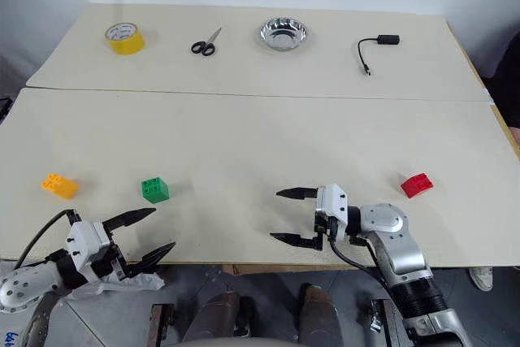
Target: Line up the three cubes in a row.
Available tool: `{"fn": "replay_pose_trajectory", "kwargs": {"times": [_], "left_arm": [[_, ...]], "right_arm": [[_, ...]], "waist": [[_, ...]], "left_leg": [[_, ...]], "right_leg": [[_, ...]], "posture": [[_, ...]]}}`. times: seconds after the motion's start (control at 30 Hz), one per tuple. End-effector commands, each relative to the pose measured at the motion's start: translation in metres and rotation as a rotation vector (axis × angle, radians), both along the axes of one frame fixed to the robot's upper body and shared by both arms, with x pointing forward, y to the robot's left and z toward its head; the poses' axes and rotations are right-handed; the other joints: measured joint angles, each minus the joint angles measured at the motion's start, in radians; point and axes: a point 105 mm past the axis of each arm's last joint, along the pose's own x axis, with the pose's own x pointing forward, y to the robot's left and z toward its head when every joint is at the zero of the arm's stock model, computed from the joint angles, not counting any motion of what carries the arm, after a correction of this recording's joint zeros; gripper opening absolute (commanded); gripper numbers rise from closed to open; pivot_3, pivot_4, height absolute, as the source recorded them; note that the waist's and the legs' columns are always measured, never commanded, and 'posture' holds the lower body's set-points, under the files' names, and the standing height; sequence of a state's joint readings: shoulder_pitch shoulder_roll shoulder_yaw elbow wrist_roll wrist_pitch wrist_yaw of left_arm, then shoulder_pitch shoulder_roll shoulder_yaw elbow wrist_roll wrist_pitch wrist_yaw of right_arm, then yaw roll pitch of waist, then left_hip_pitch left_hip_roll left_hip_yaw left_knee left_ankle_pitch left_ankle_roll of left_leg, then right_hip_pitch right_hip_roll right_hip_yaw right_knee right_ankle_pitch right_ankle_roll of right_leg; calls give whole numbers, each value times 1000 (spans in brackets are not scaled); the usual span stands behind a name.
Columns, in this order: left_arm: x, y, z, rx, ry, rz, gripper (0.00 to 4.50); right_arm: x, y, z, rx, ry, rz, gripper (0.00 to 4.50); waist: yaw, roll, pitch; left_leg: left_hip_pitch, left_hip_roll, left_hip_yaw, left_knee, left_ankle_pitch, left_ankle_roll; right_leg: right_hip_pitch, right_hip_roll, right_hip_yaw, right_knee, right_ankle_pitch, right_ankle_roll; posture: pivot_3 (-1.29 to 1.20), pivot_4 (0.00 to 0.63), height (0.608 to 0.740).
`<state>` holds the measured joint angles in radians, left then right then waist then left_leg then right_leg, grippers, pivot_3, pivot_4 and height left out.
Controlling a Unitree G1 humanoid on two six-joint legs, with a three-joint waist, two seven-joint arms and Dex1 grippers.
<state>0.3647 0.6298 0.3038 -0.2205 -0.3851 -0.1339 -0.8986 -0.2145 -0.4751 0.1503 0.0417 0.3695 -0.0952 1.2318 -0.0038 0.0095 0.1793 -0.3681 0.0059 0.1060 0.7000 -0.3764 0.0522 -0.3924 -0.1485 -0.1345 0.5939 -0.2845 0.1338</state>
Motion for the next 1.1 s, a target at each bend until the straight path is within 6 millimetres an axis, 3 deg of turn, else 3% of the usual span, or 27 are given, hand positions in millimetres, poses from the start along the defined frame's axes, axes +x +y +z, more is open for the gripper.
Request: {"fn": "replay_pose_trajectory", "kwargs": {"times": [0.03,0.27,0.33,0.47,0.63,0.73,0.83,0.97,1.1], "left_arm": [[-1,-1,9,3,-26,-10,4379],[2,-34,47,-166,-6,-157,4379],[4,-58,52,-147,2,-269,4379],[13,-82,53,-109,30,-383,4379],[21,-100,55,-141,52,-465,4379],[27,-108,54,-153,62,-471,4379],[31,-113,53,-149,39,-466,4379],[36,-114,53,-164,25,-449,4379],[34,-113,50,-165,23,-449,4379]], "right_arm": [[0,2,6,19,-33,10,4500],[6,-22,38,96,-55,-104,4500],[9,-50,59,141,-86,-250,4500],[10,-115,78,153,-156,-577,4500],[-12,-180,74,161,-182,-905,4500],[-34,-225,56,140,-149,-1111,4500],[-54,-256,37,114,-101,-1245,4500],[-65,-271,25,104,-25,-1296,4500],[-49,-266,42,83,11,-1247,4500]], "waist": [[0,0,0],[1,0,0],[9,1,0],[19,2,0],[27,3,-1],[25,4,-1],[26,4,-1],[23,4,-1],[7,6,-2]], "left_leg": [[0,0,0,0,0,0],[0,0,-1,1,0,0],[-1,-1,-2,1,0,0],[-1,-4,-3,1,0,1],[0,-3,0,0,1,1],[1,-2,2,0,1,0],[1,-2,3,0,1,1],[2,-2,4,0,1,1],[5,-1,7,-1,1,1]], "right_leg": [[0,0,0,0,0,0],[0,0,0,1,0,0],[0,0,0,1,0,0],[1,-1,1,2,0,0],[0,1,2,1,0,0],[0,2,3,1,0,1],[0,2,4,1,0,1],[0,2,6,1,0,2],[0,3,9,2,0,2]], "posture": [[0,150,740],[0,150,740],[0,150,740],[0,150,740],[0,150,740],[0,150,740],[0,150,740],[0,150,740],[0,150,740]]}}
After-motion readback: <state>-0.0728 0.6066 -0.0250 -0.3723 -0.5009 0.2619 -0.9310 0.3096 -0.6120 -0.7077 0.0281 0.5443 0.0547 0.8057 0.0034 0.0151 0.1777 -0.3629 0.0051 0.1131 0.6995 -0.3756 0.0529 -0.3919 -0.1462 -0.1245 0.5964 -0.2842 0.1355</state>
